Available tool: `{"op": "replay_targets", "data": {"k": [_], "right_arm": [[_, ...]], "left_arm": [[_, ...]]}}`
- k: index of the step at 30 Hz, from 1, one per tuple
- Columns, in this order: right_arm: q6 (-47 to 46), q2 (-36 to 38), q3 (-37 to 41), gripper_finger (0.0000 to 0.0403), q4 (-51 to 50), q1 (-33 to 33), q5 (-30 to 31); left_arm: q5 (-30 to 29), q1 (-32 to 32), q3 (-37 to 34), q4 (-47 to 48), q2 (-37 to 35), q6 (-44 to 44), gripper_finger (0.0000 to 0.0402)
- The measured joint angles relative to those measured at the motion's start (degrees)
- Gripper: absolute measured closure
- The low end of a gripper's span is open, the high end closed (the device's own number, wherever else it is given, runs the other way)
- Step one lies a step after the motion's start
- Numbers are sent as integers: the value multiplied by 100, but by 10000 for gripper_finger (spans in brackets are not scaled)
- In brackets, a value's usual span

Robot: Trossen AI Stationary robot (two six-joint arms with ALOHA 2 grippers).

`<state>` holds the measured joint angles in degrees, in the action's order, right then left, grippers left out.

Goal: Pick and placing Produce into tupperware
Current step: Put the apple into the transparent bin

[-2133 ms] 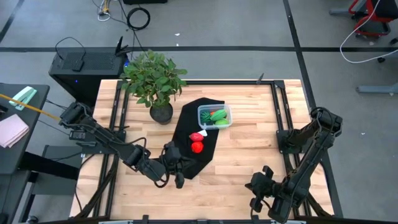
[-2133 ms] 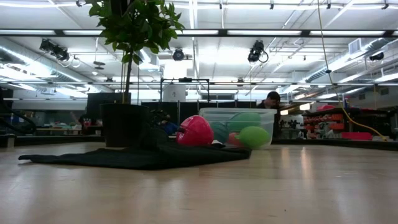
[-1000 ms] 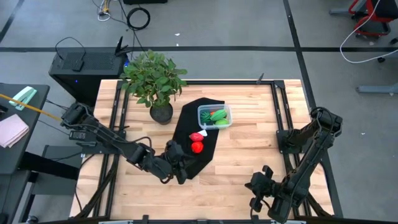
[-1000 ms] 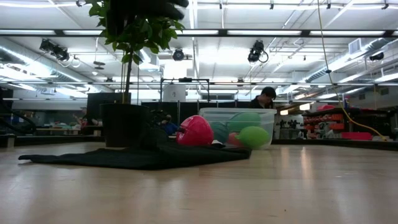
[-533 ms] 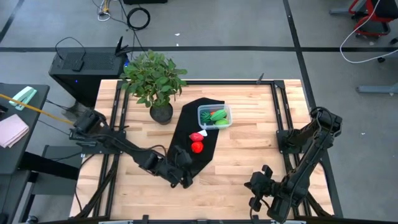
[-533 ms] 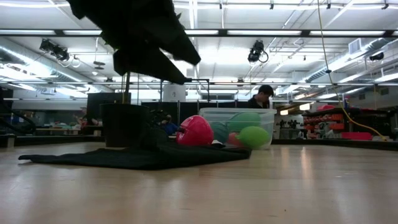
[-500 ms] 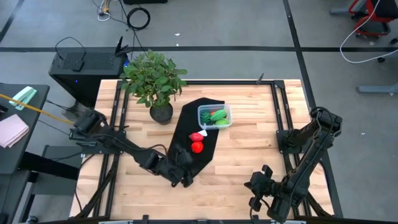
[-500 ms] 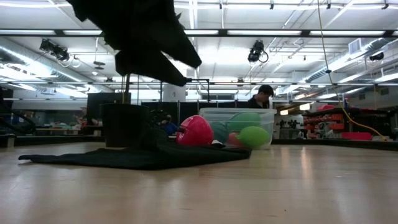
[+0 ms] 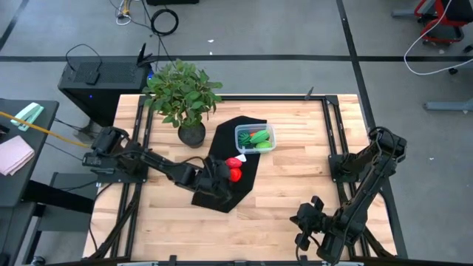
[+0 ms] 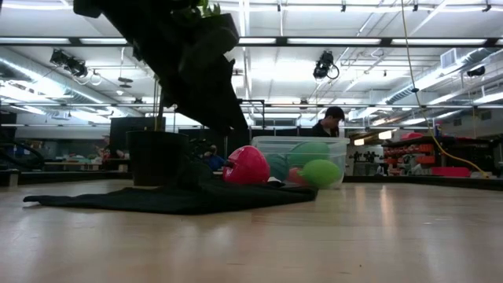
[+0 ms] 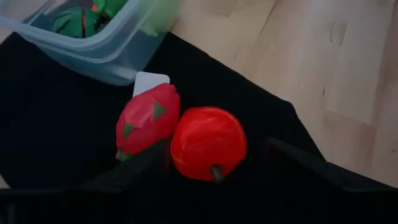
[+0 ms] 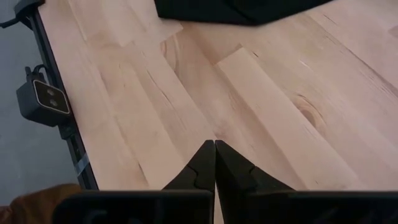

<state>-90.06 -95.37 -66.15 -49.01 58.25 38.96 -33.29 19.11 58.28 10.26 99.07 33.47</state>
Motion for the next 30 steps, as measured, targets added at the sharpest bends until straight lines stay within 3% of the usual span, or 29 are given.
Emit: {"op": "replay_targets", "data": {"k": [11,18,30], "right_arm": [[20,0,0,392,-11,-94,3],[23,0,0,392,-19,-128,19],[22,0,0,392,-9,-126,2]], "left_arm": [[765,-205,2,-395,0,-425,86],[778,-296,2,-369,0,-472,54],[1116,-557,-2,-170,136,-465,48]]}}
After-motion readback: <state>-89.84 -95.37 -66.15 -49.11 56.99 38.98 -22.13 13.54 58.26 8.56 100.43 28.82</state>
